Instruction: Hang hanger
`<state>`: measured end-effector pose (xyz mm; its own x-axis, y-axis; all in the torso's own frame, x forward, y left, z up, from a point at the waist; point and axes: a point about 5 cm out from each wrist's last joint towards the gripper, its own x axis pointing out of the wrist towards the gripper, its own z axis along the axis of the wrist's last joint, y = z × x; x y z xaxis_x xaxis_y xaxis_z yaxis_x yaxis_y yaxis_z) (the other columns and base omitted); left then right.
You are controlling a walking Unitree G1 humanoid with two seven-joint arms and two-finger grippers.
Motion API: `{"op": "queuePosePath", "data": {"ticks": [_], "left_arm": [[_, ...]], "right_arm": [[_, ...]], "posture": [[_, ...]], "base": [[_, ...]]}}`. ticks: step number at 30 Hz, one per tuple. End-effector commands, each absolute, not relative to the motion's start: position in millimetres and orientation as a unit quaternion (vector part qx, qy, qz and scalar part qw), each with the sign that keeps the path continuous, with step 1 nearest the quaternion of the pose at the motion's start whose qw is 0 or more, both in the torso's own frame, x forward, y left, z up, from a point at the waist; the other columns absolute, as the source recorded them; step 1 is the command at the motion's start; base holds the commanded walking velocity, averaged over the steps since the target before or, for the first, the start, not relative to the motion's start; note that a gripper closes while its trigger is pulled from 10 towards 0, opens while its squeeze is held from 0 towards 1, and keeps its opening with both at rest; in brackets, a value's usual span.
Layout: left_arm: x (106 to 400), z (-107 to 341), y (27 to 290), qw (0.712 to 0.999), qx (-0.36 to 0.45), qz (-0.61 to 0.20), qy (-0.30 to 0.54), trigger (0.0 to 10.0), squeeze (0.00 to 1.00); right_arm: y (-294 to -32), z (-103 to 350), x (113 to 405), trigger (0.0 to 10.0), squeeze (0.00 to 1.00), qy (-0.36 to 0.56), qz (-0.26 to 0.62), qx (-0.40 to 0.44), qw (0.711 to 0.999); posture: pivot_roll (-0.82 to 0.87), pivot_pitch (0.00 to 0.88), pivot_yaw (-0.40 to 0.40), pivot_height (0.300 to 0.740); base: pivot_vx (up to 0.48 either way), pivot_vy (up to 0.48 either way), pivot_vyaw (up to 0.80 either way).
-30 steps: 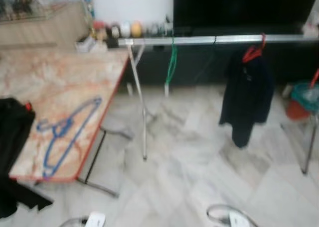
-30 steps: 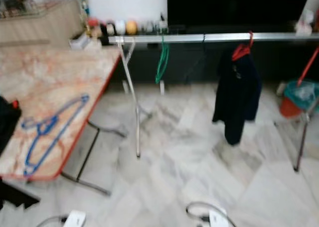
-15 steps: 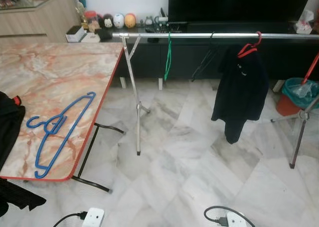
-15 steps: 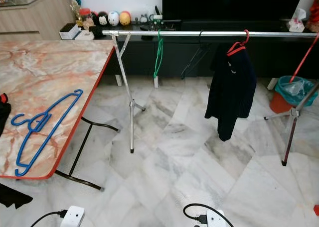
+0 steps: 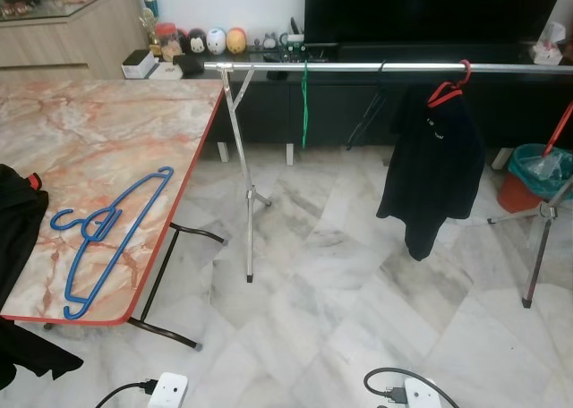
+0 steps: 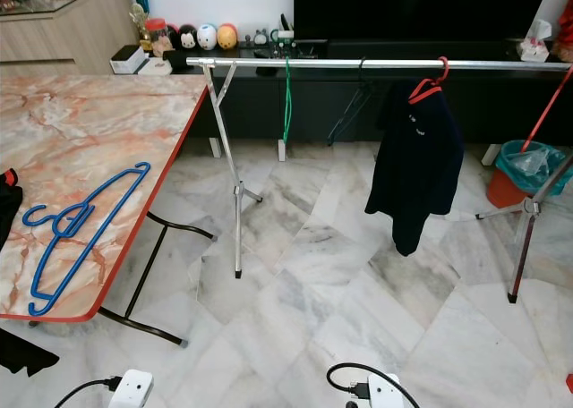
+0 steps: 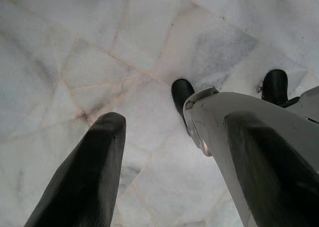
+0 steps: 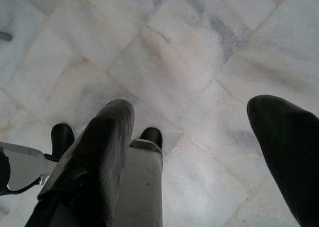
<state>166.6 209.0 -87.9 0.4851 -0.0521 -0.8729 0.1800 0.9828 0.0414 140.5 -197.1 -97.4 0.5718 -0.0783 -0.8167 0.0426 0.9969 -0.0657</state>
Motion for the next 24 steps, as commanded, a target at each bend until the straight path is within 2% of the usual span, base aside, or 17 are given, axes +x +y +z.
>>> {"op": "queuePosePath", "data": {"ticks": [1, 22, 24], "left_arm": [[164.1, -88.5, 211.1, 0.858, 0.065, -0.069, 0.505, 10.0, 0.0], [164.5, -88.3, 210.8, 0.857, 0.068, -0.074, 0.506, 10.0, 0.0], [164.7, -88.2, 210.9, 0.856, 0.068, -0.074, 0.506, 10.0, 0.0]], "right_arm": [[-195.3, -98.6, 138.5, 10.0, 0.0, 0.467, -0.035, -0.015, 0.884], [-194.4, -98.6, 139.2, 10.0, 0.0, 0.467, -0.034, -0.013, 0.884], [-193.6, -98.7, 139.3, 10.0, 0.0, 0.467, -0.034, -0.013, 0.883]], "posture": [[-0.02, 0.0, 0.033, 0.74], [-0.02, 0.0, 0.033, 0.74], [-0.02, 0.0, 0.033, 0.74]], "base": [[0.0, 0.0, 0.0], [0.0, 0.0, 0.0], [0.0, -0.266, 0.0]]}}
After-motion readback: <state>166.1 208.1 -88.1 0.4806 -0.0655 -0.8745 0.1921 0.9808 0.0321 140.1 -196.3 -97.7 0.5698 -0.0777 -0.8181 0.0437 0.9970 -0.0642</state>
